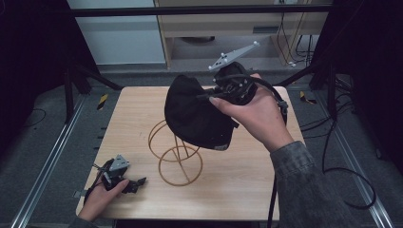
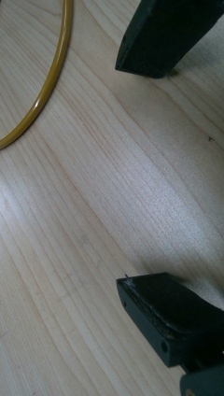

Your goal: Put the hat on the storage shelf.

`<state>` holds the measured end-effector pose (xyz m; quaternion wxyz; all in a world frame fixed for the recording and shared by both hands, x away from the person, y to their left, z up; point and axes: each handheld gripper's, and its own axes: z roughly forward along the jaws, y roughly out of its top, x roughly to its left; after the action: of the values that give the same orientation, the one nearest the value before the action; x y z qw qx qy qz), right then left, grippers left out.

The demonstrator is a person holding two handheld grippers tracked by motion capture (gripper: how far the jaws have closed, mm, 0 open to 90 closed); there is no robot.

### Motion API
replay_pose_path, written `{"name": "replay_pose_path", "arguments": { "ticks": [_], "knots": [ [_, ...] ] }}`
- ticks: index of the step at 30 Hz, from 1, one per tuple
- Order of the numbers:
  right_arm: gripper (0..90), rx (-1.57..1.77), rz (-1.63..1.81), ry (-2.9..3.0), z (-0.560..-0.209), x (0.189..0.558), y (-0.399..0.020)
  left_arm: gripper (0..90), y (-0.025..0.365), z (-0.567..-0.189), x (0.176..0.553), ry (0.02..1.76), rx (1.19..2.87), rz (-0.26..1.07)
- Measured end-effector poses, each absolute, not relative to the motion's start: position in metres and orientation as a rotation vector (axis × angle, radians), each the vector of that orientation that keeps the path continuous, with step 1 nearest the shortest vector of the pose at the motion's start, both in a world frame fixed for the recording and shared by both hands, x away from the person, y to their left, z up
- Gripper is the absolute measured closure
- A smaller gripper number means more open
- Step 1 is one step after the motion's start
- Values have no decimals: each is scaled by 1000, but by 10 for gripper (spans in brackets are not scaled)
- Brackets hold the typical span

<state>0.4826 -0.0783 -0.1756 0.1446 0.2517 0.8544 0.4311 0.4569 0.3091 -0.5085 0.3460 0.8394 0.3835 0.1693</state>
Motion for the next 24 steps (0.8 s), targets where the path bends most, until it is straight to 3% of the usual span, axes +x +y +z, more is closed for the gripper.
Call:
{"name": "replay_pose_path", "arguments": {
  "ticks": [24],
  "knots": [
    [778, 679, 1211, 2516, -179, 487, -49, 0, 309, -508, 457, 994, 2180, 439]
  ]
}}
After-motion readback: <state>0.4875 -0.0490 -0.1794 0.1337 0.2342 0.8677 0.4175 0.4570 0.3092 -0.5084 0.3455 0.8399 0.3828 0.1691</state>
